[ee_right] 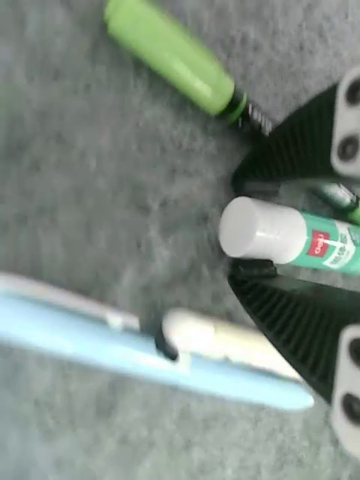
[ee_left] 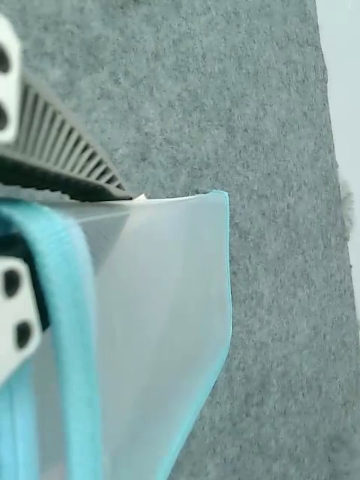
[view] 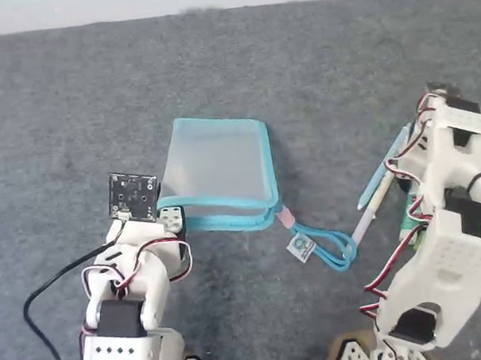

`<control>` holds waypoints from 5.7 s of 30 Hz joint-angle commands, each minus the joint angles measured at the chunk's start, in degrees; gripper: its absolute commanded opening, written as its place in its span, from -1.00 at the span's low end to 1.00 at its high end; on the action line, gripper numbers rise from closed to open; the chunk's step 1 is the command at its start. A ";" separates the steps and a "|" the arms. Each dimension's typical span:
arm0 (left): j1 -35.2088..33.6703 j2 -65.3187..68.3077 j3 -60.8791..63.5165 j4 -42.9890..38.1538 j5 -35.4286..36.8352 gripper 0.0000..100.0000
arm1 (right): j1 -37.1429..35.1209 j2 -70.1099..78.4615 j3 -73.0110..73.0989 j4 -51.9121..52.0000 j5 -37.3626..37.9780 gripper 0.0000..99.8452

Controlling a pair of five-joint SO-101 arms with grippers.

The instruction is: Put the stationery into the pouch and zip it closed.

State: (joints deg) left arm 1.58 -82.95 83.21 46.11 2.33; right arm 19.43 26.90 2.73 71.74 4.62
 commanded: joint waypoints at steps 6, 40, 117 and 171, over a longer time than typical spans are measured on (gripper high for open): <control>-0.35 0.09 -0.66 -2.02 1.05 -0.98 | -1.10 0.31 -3.78 2.51 2.11 -0.99; 0.18 0.26 -0.04 -2.20 1.14 -0.98 | -43.12 -80.66 24.97 -5.14 -7.12 -0.99; 2.90 0.26 -6.20 1.49 3.25 -0.98 | -59.56 -93.41 62.51 -46.73 15.30 -0.99; 2.90 0.26 -1.54 -0.53 -0.26 -0.98 | 22.02 -32.66 24.70 -12.35 34.55 -0.60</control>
State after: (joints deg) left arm 4.31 -82.95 82.51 47.34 3.03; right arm 40.53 2.29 22.95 59.96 36.62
